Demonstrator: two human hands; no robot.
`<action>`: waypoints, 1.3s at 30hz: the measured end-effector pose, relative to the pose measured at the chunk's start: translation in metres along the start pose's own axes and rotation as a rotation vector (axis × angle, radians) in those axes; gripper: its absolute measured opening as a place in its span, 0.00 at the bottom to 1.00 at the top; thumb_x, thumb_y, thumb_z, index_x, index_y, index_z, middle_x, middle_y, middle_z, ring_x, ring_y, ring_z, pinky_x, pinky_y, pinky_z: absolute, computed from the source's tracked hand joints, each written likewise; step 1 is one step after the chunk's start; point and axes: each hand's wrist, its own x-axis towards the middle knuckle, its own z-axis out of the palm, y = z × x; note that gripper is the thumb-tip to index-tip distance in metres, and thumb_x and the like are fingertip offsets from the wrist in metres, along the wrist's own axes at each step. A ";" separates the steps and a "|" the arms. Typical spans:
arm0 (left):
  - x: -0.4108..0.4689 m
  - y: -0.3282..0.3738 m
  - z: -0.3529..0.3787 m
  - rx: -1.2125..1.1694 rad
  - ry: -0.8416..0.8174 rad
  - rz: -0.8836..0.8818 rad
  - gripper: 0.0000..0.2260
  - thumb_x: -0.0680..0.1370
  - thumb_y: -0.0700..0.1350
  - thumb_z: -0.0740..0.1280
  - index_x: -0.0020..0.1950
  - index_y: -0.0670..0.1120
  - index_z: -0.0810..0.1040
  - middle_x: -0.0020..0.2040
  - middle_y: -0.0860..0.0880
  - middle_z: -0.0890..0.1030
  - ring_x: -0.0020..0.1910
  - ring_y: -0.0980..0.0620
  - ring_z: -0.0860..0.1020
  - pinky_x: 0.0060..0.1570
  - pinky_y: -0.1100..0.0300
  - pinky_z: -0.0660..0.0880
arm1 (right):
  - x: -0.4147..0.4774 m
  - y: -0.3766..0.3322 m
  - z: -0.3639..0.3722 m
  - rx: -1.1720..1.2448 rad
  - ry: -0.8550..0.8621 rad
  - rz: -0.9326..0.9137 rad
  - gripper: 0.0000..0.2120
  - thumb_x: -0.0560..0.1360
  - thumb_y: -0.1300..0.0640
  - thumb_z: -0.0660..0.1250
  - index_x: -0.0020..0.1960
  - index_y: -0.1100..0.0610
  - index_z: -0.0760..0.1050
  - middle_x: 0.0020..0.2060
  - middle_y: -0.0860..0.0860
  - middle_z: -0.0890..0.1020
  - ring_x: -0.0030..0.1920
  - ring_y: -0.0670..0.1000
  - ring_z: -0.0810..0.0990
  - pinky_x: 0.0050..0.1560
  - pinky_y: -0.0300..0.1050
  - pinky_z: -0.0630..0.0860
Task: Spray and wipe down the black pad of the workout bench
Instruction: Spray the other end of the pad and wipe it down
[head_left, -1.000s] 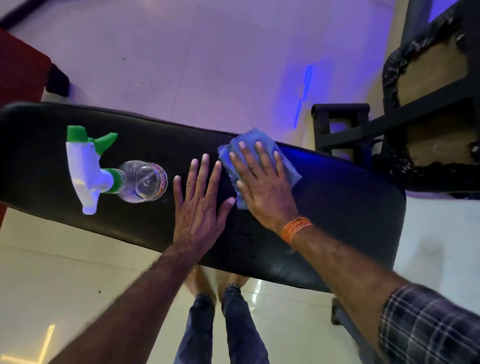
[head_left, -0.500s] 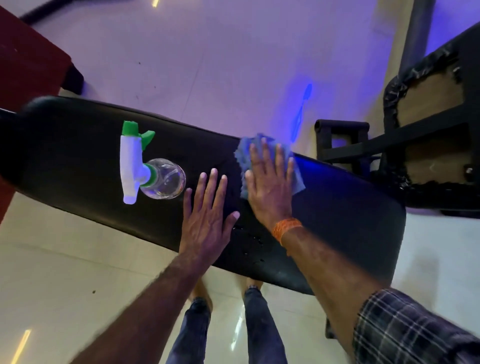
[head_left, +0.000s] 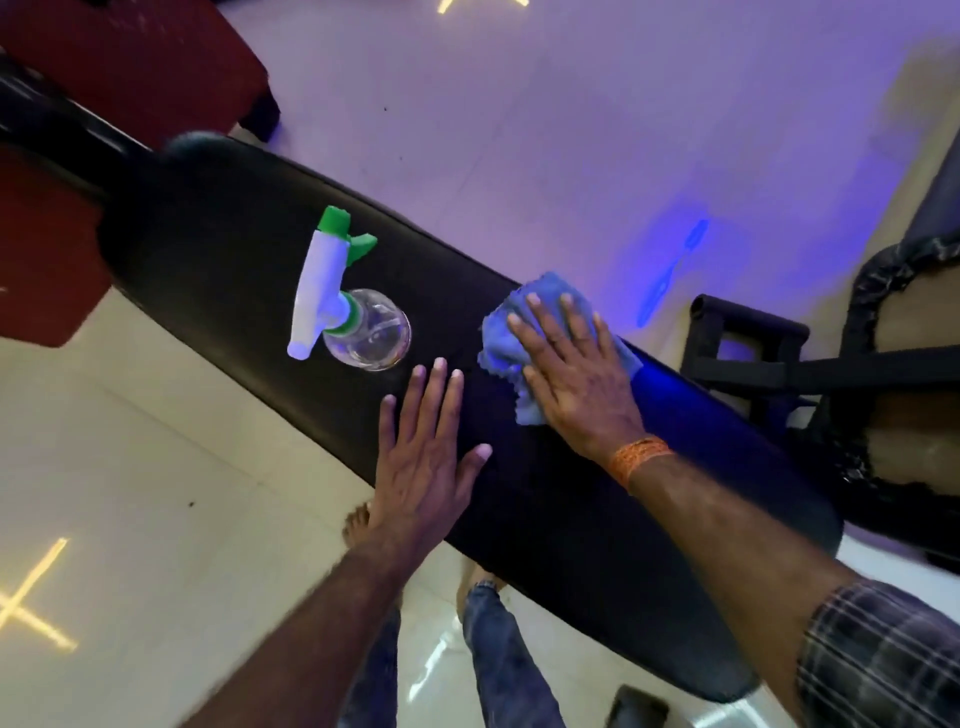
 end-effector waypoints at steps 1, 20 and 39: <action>0.000 0.001 0.001 0.000 -0.003 -0.008 0.34 0.83 0.62 0.57 0.84 0.45 0.59 0.85 0.46 0.57 0.85 0.46 0.53 0.80 0.39 0.54 | 0.015 -0.009 0.001 0.024 0.004 0.067 0.28 0.85 0.46 0.48 0.84 0.47 0.54 0.85 0.48 0.53 0.84 0.58 0.49 0.81 0.65 0.49; -0.024 0.000 0.001 -0.055 -0.036 -0.129 0.37 0.82 0.65 0.55 0.85 0.44 0.55 0.86 0.47 0.53 0.85 0.47 0.49 0.81 0.39 0.54 | 0.015 -0.006 0.000 -0.065 -0.005 -0.137 0.27 0.86 0.47 0.49 0.85 0.46 0.52 0.85 0.47 0.53 0.84 0.57 0.49 0.82 0.63 0.49; -0.016 0.018 -0.018 -0.258 -0.063 -0.237 0.33 0.81 0.64 0.54 0.81 0.46 0.65 0.84 0.44 0.59 0.83 0.42 0.56 0.78 0.37 0.57 | -0.088 -0.026 -0.005 0.261 0.130 0.171 0.26 0.84 0.44 0.60 0.81 0.45 0.63 0.83 0.50 0.61 0.82 0.56 0.58 0.77 0.54 0.57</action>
